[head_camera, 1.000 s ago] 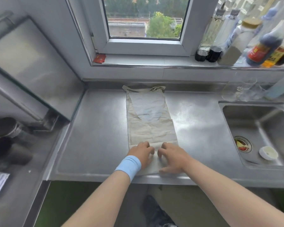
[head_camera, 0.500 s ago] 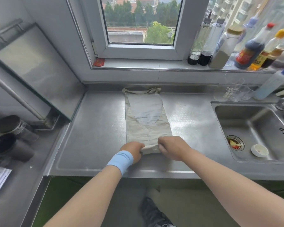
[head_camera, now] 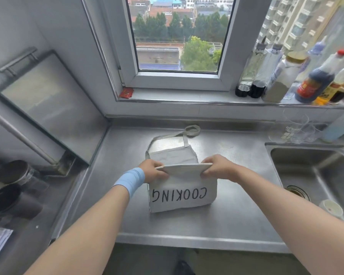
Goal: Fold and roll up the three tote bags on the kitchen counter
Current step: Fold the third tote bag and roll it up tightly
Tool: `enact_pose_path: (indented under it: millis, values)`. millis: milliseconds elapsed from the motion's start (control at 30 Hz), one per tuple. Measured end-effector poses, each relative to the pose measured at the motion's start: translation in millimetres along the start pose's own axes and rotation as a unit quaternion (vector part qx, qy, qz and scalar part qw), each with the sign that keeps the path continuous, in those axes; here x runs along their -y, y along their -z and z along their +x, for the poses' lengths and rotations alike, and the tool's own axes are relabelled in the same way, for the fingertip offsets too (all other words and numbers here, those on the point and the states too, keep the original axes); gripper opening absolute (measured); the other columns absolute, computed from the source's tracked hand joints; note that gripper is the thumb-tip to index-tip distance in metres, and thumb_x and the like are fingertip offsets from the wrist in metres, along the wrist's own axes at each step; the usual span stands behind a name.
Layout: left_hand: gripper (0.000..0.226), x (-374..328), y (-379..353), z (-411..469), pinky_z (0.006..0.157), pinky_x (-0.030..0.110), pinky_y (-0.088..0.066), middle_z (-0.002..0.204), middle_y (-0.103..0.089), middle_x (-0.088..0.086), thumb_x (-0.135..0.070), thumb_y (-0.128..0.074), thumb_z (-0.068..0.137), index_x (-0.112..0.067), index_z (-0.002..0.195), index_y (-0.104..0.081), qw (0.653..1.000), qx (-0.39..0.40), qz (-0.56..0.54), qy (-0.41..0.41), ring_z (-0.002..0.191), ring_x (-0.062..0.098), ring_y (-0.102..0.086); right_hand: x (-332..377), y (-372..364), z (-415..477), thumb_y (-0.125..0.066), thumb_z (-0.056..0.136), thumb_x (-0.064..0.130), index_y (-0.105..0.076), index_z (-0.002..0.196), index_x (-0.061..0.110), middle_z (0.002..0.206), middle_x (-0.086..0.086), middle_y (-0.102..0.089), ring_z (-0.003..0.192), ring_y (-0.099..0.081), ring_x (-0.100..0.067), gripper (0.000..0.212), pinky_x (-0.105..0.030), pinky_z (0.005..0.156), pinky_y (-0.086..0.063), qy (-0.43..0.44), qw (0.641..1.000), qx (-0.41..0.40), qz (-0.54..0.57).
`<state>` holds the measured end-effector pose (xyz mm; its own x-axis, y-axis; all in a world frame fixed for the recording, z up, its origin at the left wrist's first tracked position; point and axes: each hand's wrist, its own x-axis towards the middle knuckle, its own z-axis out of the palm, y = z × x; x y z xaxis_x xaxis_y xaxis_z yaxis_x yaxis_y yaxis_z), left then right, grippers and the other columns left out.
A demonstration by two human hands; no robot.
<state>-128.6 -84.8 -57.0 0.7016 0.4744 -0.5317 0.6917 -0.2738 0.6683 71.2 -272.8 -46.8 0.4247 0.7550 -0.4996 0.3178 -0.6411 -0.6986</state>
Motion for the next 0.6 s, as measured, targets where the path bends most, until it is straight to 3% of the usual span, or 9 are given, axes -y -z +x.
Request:
enact_pose_path:
  millis: [100,200,300,400,500,600]
  values:
    - [0.006,17,10,24,0.059,0.020,-0.044,0.074,-0.065,-0.005,-0.025,-0.076,0.077,-0.023,0.081,-0.071,0.992,-0.109,-0.067,0.001,0.067,0.012,-0.057,7,-4,35,-0.077,0.071,0.010,-0.075,0.083,0.011,0.074,-0.001,-0.071,0.067,-0.064,-0.014,0.013,-0.023,0.059,-0.048,0.013,0.993,-0.068,0.096]
    - [0.011,31,13,46,0.068,0.022,-0.045,0.088,-0.067,-0.006,-0.028,-0.074,0.078,-0.028,0.087,-0.068,0.979,-0.190,-0.068,0.037,0.080,0.014,-0.060,11,-15,70,-0.077,0.071,0.024,-0.075,0.080,0.016,0.080,-0.002,-0.075,0.070,-0.065,-0.013,0.011,-0.028,0.064,-0.050,0.011,0.990,-0.110,0.086]
    - [0.009,43,14,75,0.080,0.021,-0.042,0.097,-0.065,-0.005,-0.025,-0.068,0.082,-0.027,0.091,-0.067,0.977,-0.207,-0.001,0.050,0.096,0.019,-0.061,13,-24,105,-0.068,0.085,0.030,-0.066,0.087,0.022,0.085,0.006,-0.068,0.081,-0.060,-0.013,0.009,-0.027,0.067,-0.043,0.018,0.992,-0.124,-0.021]
    - [0.011,55,14,105,0.089,0.019,-0.033,0.113,-0.054,-0.001,-0.020,-0.064,0.087,-0.018,0.097,-0.069,0.970,-0.236,0.043,0.032,0.112,0.020,-0.051,7,-31,139,-0.061,0.094,0.031,-0.057,0.095,0.021,0.099,0.004,-0.061,0.093,-0.057,-0.018,0.011,-0.029,0.076,-0.040,0.011,0.991,-0.123,-0.052]
    - [0.022,62,16,126,0.091,0.027,-0.037,0.124,-0.052,0.000,-0.028,-0.058,0.092,-0.021,0.111,-0.065,0.967,-0.212,0.136,0.043,0.115,0.024,-0.050,1,-35,161,-0.054,0.095,0.038,-0.052,0.092,0.017,0.103,-0.004,-0.056,0.093,-0.056,-0.024,0.021,-0.033,0.074,-0.040,-0.012,0.982,-0.140,-0.125]
    - [0.024,60,22,140,0.089,0.032,-0.041,0.123,-0.054,0.002,-0.032,-0.056,0.092,-0.024,0.114,-0.063,0.954,-0.224,0.193,0.048,0.113,0.026,-0.050,0,-36,173,-0.053,0.094,0.037,-0.049,0.086,0.016,0.103,-0.006,-0.054,0.091,-0.052,-0.025,0.023,-0.036,0.072,-0.042,-0.014,0.971,-0.169,-0.167]
